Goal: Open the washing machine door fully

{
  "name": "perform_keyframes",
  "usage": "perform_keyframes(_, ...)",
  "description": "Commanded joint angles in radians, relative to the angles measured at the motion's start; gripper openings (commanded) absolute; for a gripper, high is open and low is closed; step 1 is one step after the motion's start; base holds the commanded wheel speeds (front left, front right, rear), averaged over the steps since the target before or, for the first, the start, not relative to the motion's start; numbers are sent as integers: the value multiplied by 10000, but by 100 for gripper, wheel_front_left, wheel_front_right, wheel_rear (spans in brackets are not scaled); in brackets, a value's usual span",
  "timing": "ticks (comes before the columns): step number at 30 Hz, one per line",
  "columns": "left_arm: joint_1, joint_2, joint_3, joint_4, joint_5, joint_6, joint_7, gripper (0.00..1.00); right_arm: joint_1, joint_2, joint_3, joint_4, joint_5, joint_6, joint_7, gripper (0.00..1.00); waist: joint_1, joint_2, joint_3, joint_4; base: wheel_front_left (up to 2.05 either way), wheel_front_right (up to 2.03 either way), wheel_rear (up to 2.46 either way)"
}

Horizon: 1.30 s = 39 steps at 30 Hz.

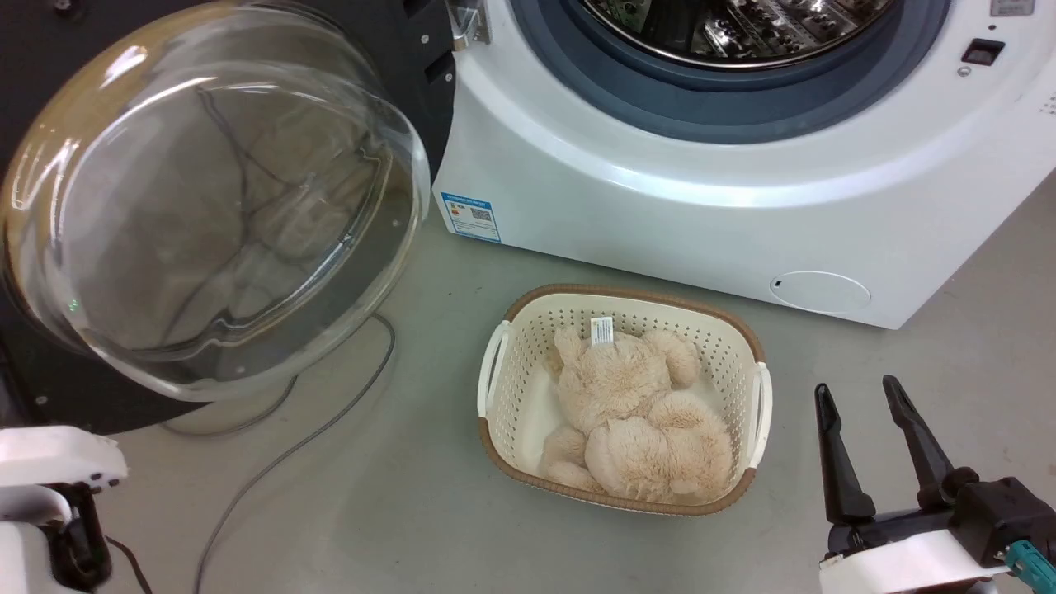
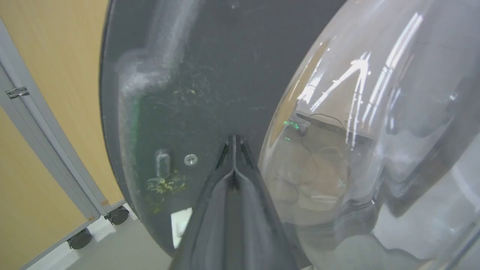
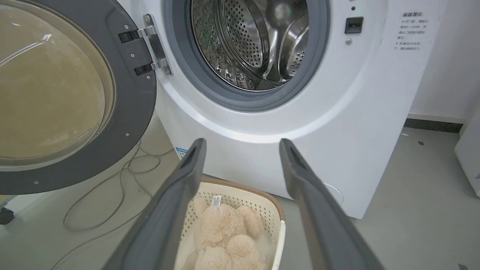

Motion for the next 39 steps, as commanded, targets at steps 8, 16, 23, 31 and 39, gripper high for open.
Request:
perform_keyframes(8,-635,201,691,1044,192,-269,-13,0,-150,26,-5,24,-31,8,-42,100,0,0,-41,-127,0,0,0)
perform_keyframes(16,-624,-6,905,1044,618,-622,-13,0,-64,26,17,96,75,8,-42,100,0,0,-348,-194,0,0,0)
perform_keyframes(23,131,-316,1005,275,1042,-919,-13,0,235,26,-64,105,313,8,-42,100,0,0,-1100,-326,0,0,0)
perform_keyframes(31,1239,-1054,674,-1230,1480,-1223,-13,0,677,26,-185,60,531,8,-42,100,0,0,-1860,-397,0,0,0)
perform_keyframes(39,1739,-1487,-288,-2293,1635,-1651,-13,0,865,26,-378,-35,579,8,-42,100,0,0,-2162,-498,0,0,0)
